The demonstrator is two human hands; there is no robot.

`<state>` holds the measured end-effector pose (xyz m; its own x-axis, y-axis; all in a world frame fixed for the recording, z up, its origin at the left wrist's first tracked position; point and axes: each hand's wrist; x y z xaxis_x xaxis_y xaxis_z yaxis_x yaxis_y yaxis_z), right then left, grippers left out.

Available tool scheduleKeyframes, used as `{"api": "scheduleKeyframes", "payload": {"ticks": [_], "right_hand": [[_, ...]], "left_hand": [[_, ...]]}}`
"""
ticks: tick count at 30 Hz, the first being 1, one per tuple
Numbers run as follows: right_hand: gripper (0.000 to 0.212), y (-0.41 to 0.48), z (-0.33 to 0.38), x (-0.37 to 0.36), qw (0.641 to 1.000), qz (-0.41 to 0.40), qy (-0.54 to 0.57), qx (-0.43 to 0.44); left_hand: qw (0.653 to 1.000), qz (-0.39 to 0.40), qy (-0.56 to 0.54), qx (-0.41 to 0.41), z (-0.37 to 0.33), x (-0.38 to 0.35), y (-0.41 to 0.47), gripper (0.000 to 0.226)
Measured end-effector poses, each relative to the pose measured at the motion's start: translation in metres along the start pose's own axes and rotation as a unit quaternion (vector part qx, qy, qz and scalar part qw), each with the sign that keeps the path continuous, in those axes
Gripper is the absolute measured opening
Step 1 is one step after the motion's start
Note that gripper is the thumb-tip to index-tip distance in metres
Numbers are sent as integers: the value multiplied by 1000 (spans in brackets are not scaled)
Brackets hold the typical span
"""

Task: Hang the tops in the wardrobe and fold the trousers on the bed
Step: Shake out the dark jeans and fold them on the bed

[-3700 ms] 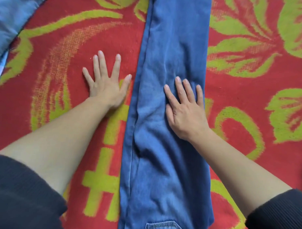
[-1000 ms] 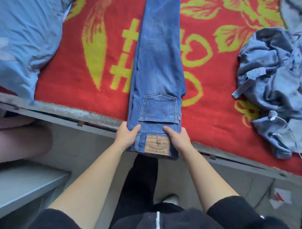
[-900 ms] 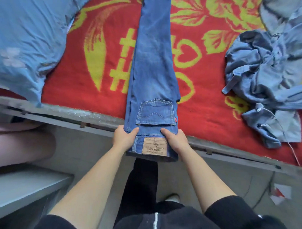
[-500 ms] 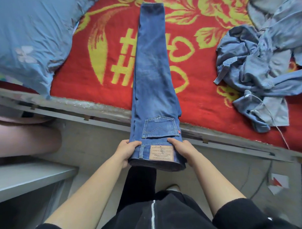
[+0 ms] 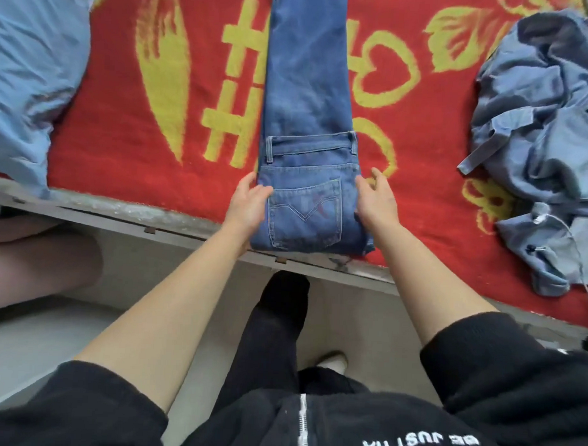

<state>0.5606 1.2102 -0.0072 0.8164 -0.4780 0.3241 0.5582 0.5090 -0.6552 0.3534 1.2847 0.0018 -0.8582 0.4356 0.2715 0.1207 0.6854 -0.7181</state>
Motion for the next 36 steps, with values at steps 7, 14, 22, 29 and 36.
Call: {"api": "scheduleKeyframes", "payload": {"ticks": [7,14,22,29,36], "right_hand": [[116,12,-50,-16,839,173,-497,136],[146,19,-64,-24,819,142,-524,186],[127,18,-81,-21,808,157,-526,212],[95,-9,-78,7,791,198,-525,245],[81,-3,-82,9,787,210,-538,218]], "left_hand": [[757,170,615,-137,39,-19,48,108],[650,98,738,-152,59,-42,50,133],[691,56,706,-146,55,-60,39,102],[710,33,688,-145,68,-50,-5,91],[690,60,716,-91,71,-67,-1,80]]}}
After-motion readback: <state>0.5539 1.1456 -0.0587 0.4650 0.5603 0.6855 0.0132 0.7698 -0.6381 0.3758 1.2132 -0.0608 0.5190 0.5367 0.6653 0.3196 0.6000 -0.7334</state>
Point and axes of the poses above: each hand's wrist, its own y-axis towards the middle knuckle, its own x-axis out of the back of the hand, z = x × y, and after that the axes turned 9 degrees about y, right-handed
